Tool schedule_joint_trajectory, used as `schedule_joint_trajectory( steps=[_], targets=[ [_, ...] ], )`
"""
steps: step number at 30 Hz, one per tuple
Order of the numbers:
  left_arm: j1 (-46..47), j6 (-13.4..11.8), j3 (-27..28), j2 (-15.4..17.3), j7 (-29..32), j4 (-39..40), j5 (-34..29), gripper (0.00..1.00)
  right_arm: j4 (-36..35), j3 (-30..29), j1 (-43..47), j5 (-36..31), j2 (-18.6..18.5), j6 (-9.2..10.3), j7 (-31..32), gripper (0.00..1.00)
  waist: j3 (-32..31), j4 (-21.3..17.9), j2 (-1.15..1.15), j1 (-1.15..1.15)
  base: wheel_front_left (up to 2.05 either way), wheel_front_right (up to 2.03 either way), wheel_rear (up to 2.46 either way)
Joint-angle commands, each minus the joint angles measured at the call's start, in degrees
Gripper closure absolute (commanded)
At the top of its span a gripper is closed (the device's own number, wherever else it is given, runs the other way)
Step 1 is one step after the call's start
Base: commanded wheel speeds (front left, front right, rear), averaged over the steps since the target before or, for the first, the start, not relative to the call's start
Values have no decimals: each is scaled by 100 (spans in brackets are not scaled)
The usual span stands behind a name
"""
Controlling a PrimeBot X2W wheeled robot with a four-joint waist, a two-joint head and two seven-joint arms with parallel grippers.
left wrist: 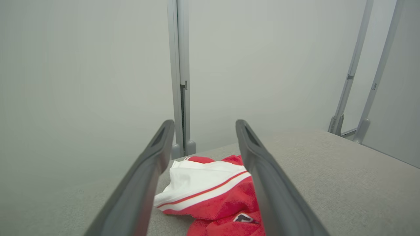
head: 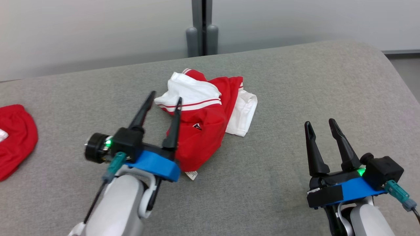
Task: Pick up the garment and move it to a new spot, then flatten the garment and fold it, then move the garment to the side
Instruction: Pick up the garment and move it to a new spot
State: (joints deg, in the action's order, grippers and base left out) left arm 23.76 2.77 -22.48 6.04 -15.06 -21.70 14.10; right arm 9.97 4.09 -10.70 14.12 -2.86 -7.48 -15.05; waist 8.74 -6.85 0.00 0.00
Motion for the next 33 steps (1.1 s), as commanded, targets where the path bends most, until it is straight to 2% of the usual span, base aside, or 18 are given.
schedule_joint_trajectory(
  steps=[1, 9, 15, 24, 33],
  targets=[
    [-124, -51, 126, 47, -15, 135, -60, 0, -3, -9, 66, -19, -4, -3, -20, 0, -5, 55, 0, 0, 0, 0, 0],
    [-819, -272, 1016, 146, -15, 1071, -515, 0, 40, -92, 153, -91, -6, -3, -20, 0, -138, 431, 0, 0, 0, 0, 0],
    [-1277, -274, 1557, 136, -16, 1281, -681, 0, 85, -151, 221, -168, -5, -3, -20, 0, -252, 615, 0, 0, 0, 0, 0],
    [-1797, -178, 1930, 44, -17, 1155, -865, 0, 194, -224, 366, -263, -5, -3, -20, 0, -424, 791, 0, 0, 0, 0, 0],
    [-2063, -64, 2073, -82, -16, 1038, -965, 0, 364, -241, 520, -305, -5, -3, -20, 0, -578, 815, 0, 0, 0, 0, 0]
  ],
)
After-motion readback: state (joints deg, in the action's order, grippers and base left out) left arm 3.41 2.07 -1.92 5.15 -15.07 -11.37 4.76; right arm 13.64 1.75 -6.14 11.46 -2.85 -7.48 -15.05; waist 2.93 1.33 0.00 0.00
